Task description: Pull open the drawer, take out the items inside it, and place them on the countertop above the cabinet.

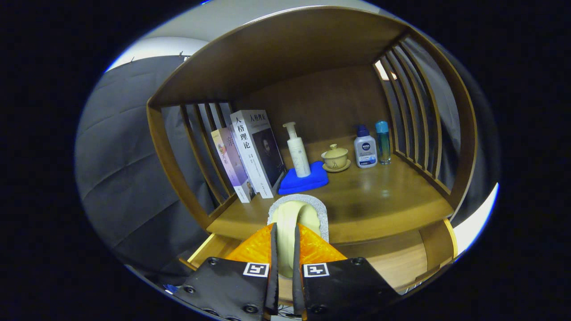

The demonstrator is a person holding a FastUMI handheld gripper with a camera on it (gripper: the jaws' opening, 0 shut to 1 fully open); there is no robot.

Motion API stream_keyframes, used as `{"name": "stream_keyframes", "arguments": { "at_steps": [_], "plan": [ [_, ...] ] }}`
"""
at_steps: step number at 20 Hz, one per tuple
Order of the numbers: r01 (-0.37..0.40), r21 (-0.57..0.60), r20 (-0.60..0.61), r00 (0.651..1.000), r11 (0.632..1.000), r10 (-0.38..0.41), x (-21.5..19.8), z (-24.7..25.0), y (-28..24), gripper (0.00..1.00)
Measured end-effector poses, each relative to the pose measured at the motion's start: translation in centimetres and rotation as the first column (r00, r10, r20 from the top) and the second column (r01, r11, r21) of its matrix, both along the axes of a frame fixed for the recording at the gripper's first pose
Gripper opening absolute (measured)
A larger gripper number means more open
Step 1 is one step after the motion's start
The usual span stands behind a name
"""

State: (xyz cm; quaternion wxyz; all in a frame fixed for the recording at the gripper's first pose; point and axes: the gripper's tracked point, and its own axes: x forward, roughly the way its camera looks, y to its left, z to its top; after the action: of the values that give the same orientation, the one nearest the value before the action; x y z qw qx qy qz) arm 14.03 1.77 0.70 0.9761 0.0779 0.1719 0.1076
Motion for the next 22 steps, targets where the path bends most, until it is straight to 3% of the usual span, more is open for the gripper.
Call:
{"name": "stream_keyframes", "arguments": {
  "at_steps": [16,17,22],
  "plan": [
    [0.125,-0.038,-0.081,0.989,0.991,-0.128,10.0,-2.3,-2.5,0.17],
    [0.119,-0.043,-0.08,0.989,0.992,-0.122,10.2,-2.5,-2.3,0.2],
    [0.136,-0.083,-0.037,0.99,0.987,-0.14,10.7,-3.3,-2.3,0.59]
  ]
}}
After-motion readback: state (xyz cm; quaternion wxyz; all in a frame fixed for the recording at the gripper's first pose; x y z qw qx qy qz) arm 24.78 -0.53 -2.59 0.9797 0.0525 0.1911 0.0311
